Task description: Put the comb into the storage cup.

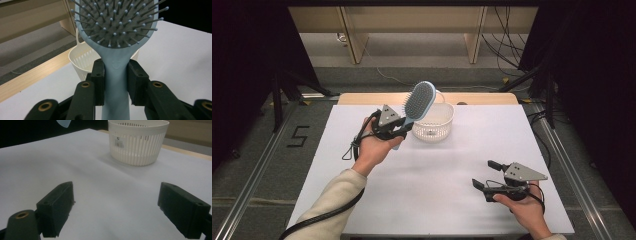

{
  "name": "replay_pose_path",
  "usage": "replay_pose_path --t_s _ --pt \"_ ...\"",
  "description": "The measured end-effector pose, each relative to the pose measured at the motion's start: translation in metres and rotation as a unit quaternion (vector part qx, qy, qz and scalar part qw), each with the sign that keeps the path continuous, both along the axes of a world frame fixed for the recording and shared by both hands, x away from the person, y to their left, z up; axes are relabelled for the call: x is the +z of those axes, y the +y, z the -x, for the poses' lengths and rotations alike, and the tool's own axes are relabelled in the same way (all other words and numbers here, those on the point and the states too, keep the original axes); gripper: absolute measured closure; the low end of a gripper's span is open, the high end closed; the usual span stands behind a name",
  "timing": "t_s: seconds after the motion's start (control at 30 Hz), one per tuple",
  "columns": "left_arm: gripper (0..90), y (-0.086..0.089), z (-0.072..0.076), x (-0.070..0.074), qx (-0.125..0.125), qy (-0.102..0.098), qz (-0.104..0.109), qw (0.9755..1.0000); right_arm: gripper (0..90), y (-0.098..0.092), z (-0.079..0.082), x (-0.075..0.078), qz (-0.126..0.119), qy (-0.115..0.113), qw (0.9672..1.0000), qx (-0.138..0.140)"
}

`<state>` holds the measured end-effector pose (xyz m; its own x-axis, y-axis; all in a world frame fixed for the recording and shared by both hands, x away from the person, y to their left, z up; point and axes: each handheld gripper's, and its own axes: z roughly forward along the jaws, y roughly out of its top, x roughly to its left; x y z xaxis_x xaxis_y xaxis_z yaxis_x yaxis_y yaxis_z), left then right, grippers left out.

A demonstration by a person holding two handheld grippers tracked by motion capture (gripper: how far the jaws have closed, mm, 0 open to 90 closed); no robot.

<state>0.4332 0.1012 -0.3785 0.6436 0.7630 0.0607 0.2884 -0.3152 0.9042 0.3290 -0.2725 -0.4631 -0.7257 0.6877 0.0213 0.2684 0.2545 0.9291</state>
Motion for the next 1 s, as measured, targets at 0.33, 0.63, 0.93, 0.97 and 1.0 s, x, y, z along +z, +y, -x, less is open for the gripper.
replay_pose_path --t_s 0.33,0.63,0.93,0.97,1.0 --pt "69.7 -0.0022 -0.0034 0.0032 0.0 -0.004 0.003 1.0 14.4 -0.0002 -0.0001 0.0 0.001 0.001 1.0 0.0" --pt "69.7 -0.0054 -0.0058 0.0039 -0.003 -0.005 0.004 1.0 14.4 -0.0002 0.0001 0.0001 0.0 0.001 1.0 0.0" --pt "69.7 -0.0079 -0.0091 0.0048 -0.004 -0.007 0.006 0.9999 14.4 -0.0001 0.0 0.0 0.0 0.001 1.0 0.0" --pt "69.7 -0.0081 -0.0095 0.0049 -0.004 -0.007 0.006 0.9999 14.4 -0.0001 0.0 0.0 0.0 0.002 1.0 0.0" --pt "69.7 -0.0083 -0.0099 0.005 -0.004 -0.008 0.006 0.9999 14.4 -0.0002 0.0 -0.0001 0.0 0.001 1.0 0.0"
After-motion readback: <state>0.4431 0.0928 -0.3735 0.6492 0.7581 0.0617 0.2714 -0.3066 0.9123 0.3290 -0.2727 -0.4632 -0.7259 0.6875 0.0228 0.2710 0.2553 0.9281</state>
